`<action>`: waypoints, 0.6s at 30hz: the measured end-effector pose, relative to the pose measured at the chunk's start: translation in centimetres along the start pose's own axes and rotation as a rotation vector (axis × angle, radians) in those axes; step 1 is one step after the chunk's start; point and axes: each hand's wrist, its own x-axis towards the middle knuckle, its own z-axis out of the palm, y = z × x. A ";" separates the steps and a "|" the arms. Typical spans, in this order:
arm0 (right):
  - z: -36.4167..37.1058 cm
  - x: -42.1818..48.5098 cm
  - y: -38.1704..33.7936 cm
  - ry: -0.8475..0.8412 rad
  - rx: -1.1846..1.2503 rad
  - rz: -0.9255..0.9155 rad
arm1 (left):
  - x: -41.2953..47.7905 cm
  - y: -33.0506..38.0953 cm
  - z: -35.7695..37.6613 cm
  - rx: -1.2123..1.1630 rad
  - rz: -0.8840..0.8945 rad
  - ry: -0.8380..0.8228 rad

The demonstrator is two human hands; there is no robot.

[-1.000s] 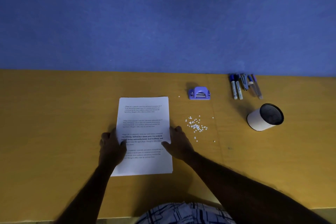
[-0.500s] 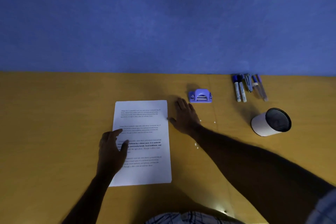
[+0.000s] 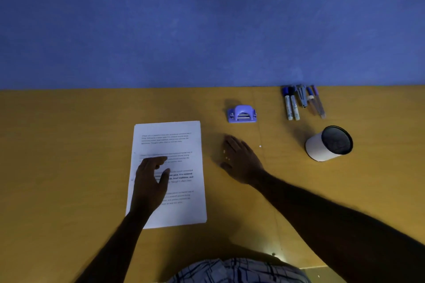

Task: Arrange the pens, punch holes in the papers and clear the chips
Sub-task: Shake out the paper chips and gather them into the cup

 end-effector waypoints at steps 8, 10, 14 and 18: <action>0.7 -7.0 1.9 0.017 0.062 -0.098 | -0.7 3.0 3.5 0.042 0.131 -0.122; 0.5 -7.3 2.5 0.020 0.083 -0.103 | -0.5 3.7 4.7 0.132 0.214 -0.234; 0.0 -6.2 5.1 -0.038 0.061 0.034 | 0.8 5.4 7.4 0.406 0.374 -0.372; 0.3 -4.8 8.2 -0.046 0.009 0.241 | 2.5 5.6 9.6 0.738 0.427 -0.392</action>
